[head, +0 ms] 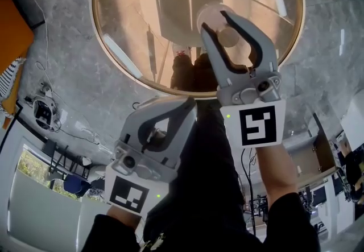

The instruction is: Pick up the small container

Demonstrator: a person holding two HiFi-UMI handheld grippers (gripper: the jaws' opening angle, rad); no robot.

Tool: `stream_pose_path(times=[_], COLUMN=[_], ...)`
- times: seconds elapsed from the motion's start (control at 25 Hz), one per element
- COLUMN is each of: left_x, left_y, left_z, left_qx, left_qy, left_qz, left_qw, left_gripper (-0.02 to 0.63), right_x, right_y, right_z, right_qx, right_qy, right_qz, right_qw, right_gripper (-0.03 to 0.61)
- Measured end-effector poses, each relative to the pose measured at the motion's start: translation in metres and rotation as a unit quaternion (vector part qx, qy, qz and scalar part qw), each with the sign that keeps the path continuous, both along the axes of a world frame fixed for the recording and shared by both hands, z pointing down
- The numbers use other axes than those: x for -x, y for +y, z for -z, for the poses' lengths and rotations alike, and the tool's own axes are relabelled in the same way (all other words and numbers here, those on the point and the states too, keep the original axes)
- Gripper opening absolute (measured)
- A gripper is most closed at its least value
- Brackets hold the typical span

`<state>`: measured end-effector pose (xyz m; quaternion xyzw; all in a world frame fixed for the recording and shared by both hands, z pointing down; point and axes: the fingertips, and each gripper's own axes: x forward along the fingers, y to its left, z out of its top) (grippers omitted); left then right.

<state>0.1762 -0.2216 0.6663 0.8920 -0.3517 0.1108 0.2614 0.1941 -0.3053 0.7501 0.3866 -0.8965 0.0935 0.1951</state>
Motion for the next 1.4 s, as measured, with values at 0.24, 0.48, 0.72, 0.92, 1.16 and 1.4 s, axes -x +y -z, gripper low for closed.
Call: stream_pose_path(times=[0.24, 0.48, 0.72, 0.92, 1.16, 1.4], left_x=[-0.006, 0.001, -0.002, 0.004, 0.017, 0.029], left_y=[0.018, 0.003, 0.001, 0.005, 0.002, -0.005], left_z=[0.041, 0.079, 0.110, 0.129, 0.149, 0.183], left_qx=[0.005, -0.018, -0.032, -0.038, -0.052, -0.093], left_qy=[-0.004, -0.012, -0.010, -0.014, -0.025, -0.035], left_qz=[-0.002, 0.026, 0.031, 0.033, 0.042, 0.033], left_qw=[1.0000, 0.9994, 0.9990, 0.9986, 0.9974, 0.9945], left_gripper=[0.008, 0.008, 0.008, 0.009, 0.009, 0.008], right_x=[-0.003, -0.003, -0.006, -0.005, -0.004, 0.001], right_y=[0.008, 0.014, 0.012, 0.014, 0.020, 0.035], right_z=[0.043, 0.084, 0.122, 0.147, 0.170, 0.196], right_qx=[0.001, -0.004, -0.014, -0.019, -0.019, -0.014], right_qy=[0.004, 0.002, 0.007, 0.005, 0.003, 0.003], right_qz=[0.009, 0.024, 0.030, 0.029, 0.029, 0.016], right_qw=[1.000, 1.000, 0.999, 0.999, 0.999, 1.000], right_gripper=[0.117, 0.117, 0.117, 0.117, 0.117, 0.117])
